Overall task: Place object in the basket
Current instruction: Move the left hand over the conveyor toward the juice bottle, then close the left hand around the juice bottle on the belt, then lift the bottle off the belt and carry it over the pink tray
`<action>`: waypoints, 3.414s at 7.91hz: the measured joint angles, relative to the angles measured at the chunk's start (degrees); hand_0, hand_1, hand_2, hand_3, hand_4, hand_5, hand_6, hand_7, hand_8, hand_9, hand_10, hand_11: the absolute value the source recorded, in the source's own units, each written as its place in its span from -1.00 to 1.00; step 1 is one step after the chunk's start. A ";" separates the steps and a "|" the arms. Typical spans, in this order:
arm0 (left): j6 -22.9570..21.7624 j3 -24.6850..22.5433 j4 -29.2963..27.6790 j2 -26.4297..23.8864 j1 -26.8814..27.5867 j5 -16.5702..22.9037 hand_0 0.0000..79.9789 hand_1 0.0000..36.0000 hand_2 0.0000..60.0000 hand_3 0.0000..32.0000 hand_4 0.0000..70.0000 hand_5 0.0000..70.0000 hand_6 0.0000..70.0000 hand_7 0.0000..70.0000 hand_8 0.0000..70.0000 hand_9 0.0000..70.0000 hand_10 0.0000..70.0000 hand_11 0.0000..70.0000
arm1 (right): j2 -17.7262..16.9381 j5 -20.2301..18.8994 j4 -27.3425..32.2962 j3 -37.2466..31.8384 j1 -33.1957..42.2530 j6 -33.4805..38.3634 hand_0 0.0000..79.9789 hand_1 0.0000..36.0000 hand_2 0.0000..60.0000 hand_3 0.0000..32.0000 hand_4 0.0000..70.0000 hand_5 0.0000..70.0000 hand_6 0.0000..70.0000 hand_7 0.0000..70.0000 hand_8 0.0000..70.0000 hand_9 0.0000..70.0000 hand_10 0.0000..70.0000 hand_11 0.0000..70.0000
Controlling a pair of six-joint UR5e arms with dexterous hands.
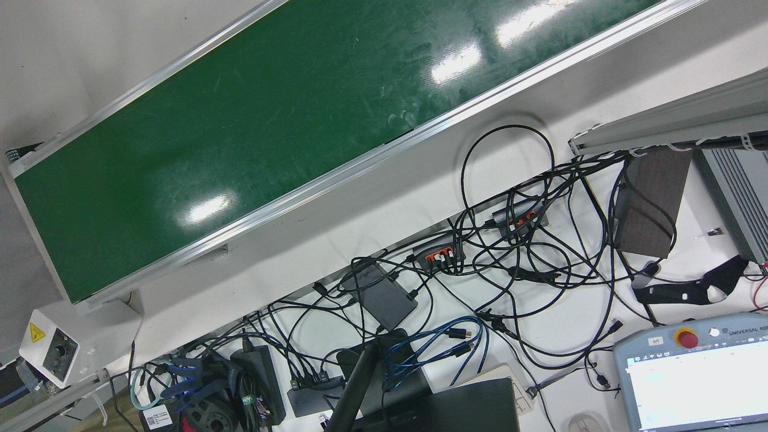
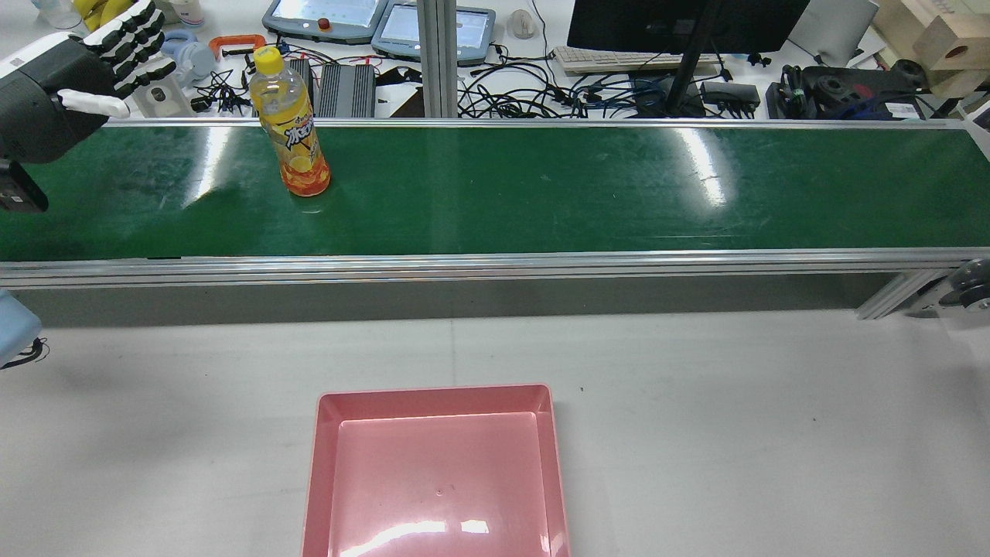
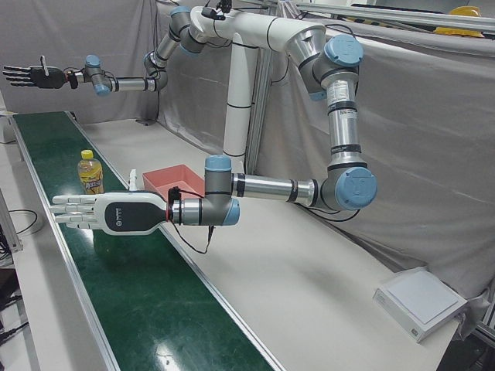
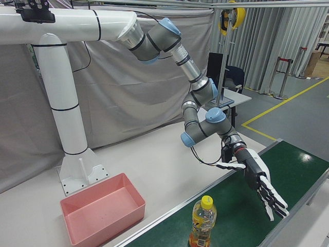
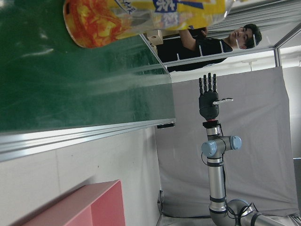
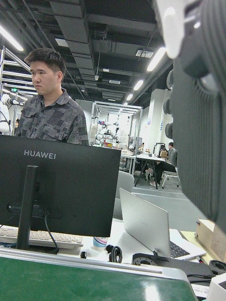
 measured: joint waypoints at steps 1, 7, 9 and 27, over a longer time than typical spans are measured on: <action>0.33 0.23 0.83 -1.10 0.10 0.00 0.10 -0.50 -1.00 -1.00 -1.00 -0.97 -1.00 -1.00 -1.00 -0.97 -0.84 -0.72 | -0.03 0.00 0.00 0.00 0.00 0.00 -1.00 -1.00 -1.00 -1.00 -1.00 -1.00 -1.00 -1.00 -1.00 -1.00 -1.00 -1.00; 3.39 2.27 1.52 -3.32 3.64 -4.29 0.07 -0.51 -0.99 -1.00 -1.00 -0.98 -1.00 -1.00 -1.00 -0.98 -0.84 -0.72 | -0.04 0.00 0.00 0.00 0.00 0.00 -1.00 -1.00 -1.00 -1.00 -1.00 -1.00 -1.00 -1.00 -1.00 -1.00 -1.00 -1.00; 4.15 3.29 0.44 -3.25 4.57 -4.42 0.07 -0.51 -1.00 -1.00 -1.00 -0.97 -1.00 -1.00 -1.00 -0.97 -0.83 -0.71 | 0.00 0.00 0.00 0.00 0.00 0.00 -1.00 -1.00 -1.00 -1.00 -1.00 -1.00 -1.00 -1.00 -1.00 -1.00 -1.00 -1.00; 3.37 -10.69 12.67 -3.44 14.95 -8.85 0.01 0.19 1.00 -1.00 -0.23 0.46 0.10 0.62 0.41 0.97 0.42 1.00 | 0.02 0.00 0.00 0.10 0.09 0.00 -1.00 -1.00 -1.00 -1.00 -1.00 -1.00 -1.00 -1.00 -1.00 -1.00 -1.00 -1.00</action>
